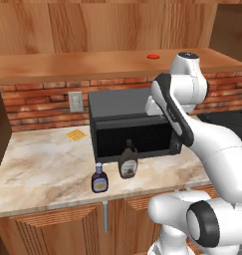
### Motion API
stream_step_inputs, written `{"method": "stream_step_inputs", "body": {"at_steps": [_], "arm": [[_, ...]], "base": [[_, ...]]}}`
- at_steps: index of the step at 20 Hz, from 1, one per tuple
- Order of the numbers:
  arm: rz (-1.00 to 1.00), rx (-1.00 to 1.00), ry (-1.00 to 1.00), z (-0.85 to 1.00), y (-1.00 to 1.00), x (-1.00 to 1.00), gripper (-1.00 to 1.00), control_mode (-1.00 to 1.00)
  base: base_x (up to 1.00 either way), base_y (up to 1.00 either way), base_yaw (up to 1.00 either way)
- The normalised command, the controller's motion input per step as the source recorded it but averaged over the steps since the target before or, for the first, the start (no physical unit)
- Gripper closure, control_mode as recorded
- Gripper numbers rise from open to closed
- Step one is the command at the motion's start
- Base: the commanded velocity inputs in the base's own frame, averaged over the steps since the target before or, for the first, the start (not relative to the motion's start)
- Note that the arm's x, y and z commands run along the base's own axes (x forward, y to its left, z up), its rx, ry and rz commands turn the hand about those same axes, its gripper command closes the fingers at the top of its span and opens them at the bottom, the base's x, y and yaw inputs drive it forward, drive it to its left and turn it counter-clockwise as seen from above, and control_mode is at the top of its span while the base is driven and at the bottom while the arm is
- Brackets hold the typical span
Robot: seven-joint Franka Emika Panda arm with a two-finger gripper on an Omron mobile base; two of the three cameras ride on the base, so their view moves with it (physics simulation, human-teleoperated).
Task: Pick the syrup bottle and condiment bottle from the counter and place them in the cabinet.
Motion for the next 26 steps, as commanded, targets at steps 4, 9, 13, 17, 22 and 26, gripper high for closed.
{"method": "stream_step_inputs", "body": {"at_steps": [4, 9, 13, 17, 22, 26], "arm": [[0.00, 0.00, -0.01, 0.00, 0.00, -0.18, -1.00, -1.00], [0.02, 0.00, -0.06, 0.00, 0.00, -0.54, -1.00, -1.00], [0.06, 0.00, -0.05, -0.07, 0.00, -0.58, -1.00, -1.00], [0.06, 0.00, 0.00, -0.21, 0.00, -0.48, -1.00, -1.00], [0.10, 0.00, 0.00, -0.29, 0.00, -0.39, -1.00, -1.00], [0.17, 0.00, 0.00, -0.31, 0.00, -0.19, -1.00, -1.00]], "base": [[0.00, 0.00, 0.00], [0.00, 0.00, 0.00], [0.00, 0.00, 0.00], [0.00, 0.00, 0.00], [0.00, 0.00, 0.00], [0.00, 0.00, 0.00]]}}
